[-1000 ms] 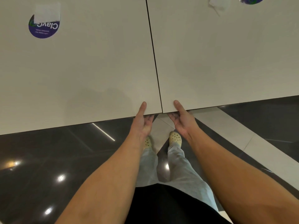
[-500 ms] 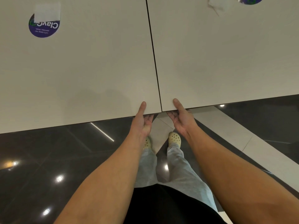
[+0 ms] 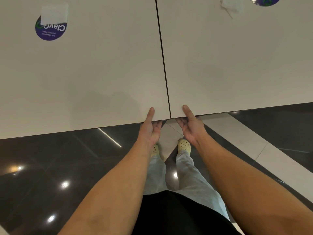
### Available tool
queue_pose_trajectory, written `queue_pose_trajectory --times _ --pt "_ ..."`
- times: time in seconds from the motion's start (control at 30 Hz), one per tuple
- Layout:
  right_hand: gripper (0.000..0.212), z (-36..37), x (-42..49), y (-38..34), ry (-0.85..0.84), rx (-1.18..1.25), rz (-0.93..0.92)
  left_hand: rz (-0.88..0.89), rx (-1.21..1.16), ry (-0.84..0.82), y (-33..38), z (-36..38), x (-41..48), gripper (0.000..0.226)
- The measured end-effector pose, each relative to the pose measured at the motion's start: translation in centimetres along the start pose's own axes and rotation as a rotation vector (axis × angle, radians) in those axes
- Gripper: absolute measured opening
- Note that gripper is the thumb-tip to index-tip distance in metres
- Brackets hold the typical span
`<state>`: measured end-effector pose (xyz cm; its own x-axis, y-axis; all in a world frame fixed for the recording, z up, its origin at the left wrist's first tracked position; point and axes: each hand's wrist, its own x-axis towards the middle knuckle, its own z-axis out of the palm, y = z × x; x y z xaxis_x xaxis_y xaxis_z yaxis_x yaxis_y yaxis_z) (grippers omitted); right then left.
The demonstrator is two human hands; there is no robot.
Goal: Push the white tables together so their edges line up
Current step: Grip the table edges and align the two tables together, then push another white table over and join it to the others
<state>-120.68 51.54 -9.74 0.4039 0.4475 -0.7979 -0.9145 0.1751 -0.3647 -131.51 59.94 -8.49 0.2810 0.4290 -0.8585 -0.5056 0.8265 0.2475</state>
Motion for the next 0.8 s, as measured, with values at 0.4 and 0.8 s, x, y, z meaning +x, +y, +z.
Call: queue_pose_trajectory --times 0.4,0.8 --pt "0.043 3.4 -4.9 -0.4 -0.048 -1.736 -0.542 0.7 1.775 -0.08 0.9 1.4 -4.4 0.054" --pt "0.063 4.3 -2.5 -3.7 -0.03 -2.197 -0.873 1.243 2.301 -0.256 1.0 5.6 -2.2 0.056"
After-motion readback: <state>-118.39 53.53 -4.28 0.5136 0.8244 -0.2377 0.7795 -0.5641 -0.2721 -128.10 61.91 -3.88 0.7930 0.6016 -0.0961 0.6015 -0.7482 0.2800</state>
